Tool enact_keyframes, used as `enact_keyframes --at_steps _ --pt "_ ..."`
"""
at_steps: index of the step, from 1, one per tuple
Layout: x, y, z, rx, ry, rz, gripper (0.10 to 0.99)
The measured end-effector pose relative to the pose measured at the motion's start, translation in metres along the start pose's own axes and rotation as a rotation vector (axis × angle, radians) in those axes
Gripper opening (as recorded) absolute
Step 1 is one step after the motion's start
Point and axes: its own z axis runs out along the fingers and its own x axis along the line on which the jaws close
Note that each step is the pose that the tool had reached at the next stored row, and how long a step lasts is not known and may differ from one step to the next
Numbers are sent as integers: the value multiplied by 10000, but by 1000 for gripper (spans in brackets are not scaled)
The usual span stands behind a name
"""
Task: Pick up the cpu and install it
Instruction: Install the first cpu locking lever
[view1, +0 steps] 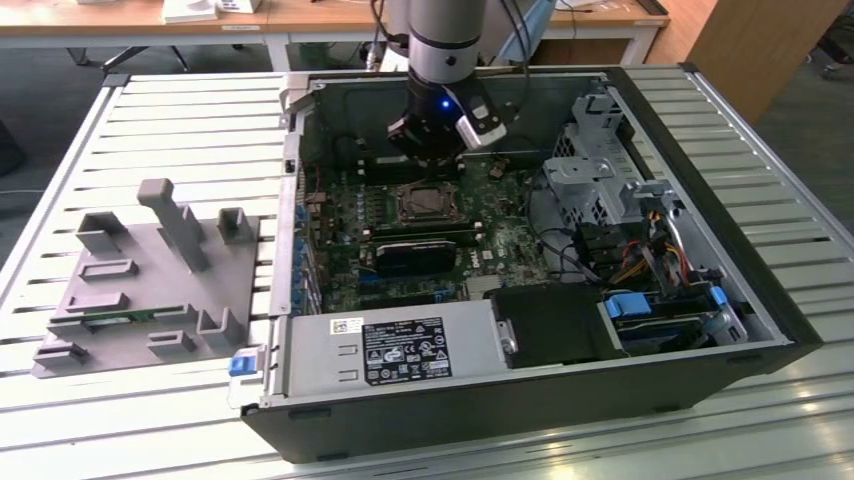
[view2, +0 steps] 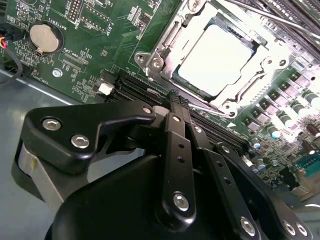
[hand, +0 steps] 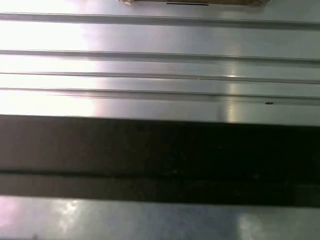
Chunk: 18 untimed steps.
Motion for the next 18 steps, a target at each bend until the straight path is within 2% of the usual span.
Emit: enact_keyframes --at_steps 8,18 --pt "-22 -6 70 0 41 5 106" --pt "-22 -4 52 -1 41 5 106"
